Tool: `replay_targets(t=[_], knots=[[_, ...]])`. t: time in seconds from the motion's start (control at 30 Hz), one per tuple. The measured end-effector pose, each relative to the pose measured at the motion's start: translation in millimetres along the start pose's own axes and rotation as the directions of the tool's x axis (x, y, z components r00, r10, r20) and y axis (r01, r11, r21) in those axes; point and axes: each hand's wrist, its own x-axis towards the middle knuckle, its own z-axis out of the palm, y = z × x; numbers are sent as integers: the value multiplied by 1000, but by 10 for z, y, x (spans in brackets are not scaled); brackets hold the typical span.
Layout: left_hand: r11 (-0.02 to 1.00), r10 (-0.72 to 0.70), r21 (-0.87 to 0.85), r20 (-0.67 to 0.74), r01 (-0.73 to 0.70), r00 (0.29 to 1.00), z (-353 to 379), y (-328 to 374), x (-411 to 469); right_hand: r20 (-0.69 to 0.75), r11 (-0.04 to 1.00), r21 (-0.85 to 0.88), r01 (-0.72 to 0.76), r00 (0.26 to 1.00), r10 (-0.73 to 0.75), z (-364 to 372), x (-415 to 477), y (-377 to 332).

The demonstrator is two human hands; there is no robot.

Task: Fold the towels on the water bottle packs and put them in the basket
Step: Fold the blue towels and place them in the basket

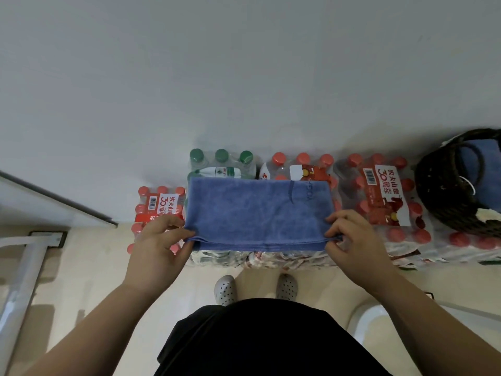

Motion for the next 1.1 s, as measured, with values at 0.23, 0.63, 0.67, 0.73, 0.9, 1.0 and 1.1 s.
replay_targets(t=[0.23,0.63,0.67,0.73,0.9,1.0,1.1], knots=[[994,-2,107,153,-15,988,26,-38,-64,80,952,-304,29,997,-5,86,-81,-11],[930,-149,367,374,1,916,469,476,470,227,882,-465,-72,954,197,585,515,-457],[921,-165,389,387,1,907,526,473,467,220,872,-484,-70,955,199,635,511,-418],[907,-177,421,395,-7,902,592,467,474,201,855,-514,-63,961,191,690,497,-355],[895,-173,445,406,-29,897,638,450,673,182,856,-515,-52,969,169,655,653,-333],[888,-165,458,399,-40,902,691,421,877,177,857,-513,-56,969,170,640,796,-291],[886,-148,460,389,-52,909,720,413,1081,165,855,-513,-72,970,180,597,982,-246]])
